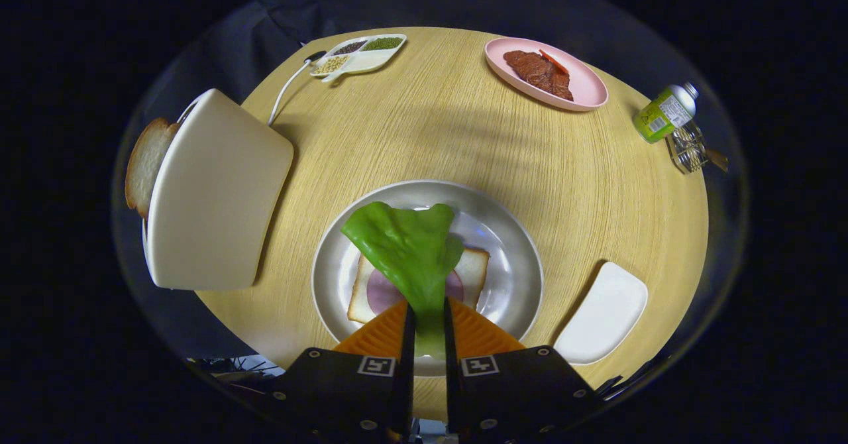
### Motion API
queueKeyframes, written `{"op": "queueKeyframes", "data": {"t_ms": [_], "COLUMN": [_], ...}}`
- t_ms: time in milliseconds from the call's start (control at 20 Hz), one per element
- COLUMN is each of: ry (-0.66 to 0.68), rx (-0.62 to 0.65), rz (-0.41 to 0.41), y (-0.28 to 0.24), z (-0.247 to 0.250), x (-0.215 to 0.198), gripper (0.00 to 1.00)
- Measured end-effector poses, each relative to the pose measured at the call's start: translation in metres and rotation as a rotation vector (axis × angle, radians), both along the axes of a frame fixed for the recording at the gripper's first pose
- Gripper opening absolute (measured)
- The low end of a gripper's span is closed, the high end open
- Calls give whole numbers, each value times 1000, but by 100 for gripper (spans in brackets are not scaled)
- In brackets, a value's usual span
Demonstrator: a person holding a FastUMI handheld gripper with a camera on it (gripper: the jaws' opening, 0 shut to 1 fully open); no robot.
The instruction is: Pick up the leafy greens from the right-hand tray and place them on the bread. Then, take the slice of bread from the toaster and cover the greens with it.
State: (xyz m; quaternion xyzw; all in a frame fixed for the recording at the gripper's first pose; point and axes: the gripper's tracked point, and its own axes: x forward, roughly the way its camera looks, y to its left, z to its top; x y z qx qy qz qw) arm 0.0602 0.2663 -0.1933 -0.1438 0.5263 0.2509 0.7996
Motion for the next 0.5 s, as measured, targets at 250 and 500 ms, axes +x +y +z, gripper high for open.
{"op": "queueKeyframes", "data": {"t_ms": [250, 500], "ry": [18, -25], "rx": [42, 56], "rz": [-6, -47], "y": [0, -10], "z": [-3, 5], "x": [-3, 8], "gripper": [58, 100]}}
